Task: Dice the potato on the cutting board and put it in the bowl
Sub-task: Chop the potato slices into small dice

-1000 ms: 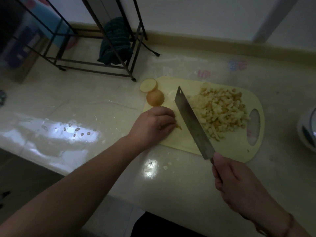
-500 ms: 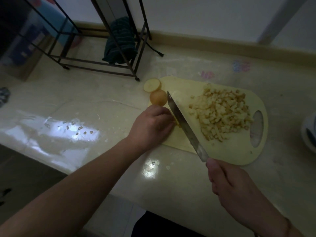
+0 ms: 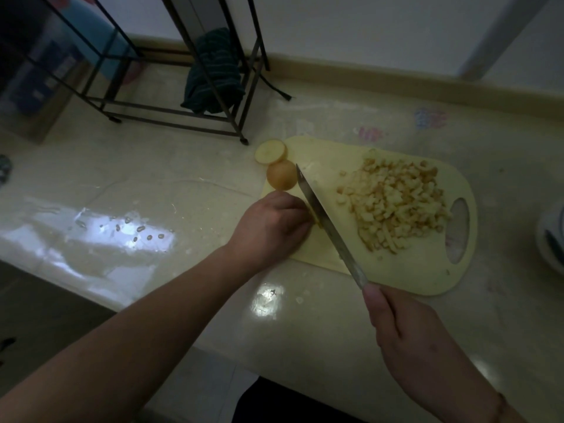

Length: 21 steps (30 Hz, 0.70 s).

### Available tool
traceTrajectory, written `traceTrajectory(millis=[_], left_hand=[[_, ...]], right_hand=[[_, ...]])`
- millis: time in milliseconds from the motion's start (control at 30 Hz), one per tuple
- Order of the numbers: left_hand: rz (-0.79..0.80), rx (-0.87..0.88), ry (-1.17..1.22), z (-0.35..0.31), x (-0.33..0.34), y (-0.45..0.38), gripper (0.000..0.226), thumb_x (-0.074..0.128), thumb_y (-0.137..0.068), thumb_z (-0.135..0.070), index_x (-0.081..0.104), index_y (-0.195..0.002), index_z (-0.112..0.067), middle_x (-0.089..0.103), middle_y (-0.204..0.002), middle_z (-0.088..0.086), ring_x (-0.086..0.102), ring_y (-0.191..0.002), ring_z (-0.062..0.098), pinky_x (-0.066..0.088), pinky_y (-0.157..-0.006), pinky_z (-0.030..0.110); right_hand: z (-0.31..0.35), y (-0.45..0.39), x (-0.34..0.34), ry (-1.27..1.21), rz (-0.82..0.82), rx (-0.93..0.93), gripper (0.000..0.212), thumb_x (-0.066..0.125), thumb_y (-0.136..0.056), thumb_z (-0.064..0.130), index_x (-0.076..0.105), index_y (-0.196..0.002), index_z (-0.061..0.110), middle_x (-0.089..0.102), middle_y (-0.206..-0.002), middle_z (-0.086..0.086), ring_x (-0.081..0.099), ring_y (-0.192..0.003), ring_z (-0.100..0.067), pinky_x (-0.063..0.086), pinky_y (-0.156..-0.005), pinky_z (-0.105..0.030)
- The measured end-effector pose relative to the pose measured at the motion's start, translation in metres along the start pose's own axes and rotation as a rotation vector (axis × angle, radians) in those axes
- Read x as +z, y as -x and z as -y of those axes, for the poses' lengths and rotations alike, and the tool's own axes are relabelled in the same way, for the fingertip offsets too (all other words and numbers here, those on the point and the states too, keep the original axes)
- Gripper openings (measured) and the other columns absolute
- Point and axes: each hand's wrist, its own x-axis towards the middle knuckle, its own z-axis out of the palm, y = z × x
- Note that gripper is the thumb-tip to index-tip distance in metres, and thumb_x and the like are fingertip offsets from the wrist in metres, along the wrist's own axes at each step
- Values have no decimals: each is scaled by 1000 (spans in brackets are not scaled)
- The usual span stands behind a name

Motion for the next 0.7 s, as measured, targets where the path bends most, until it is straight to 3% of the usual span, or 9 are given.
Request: traceTrajectory(millis=[267, 400, 700], left_hand=[[-11, -7, -6, -3, 0, 0, 21, 65, -89, -20, 79, -90, -5, 72, -94, 10, 67, -86, 26, 53, -73, 34], [-9, -18, -16, -4, 2, 2, 20, 67, -88, -21, 78, -89, -4, 71, -95, 10, 66, -88, 25, 52, -78, 34], [-79, -156, -76, -6, 7, 5, 33, 69, -85, -36, 75, -90, -5, 70, -98, 9, 64, -88, 29, 50, -79, 36]], right_hand=[[0, -3, 6, -11, -4, -1, 61, 22, -90, 68, 56, -68, 22, 61, -64, 6, 57, -64, -8, 42, -62, -32], [10, -12, 6, 3, 24, -11, 52, 21, -84, 63, 48, -61, 24, 51, -54, 7, 48, -56, -4, 29, -61, -27], [-14, -10, -13, -123, 65, 89, 67, 24, -83, 74, 46, -61, 15, 48, -45, 6, 43, -40, -6, 30, -49, -26]])
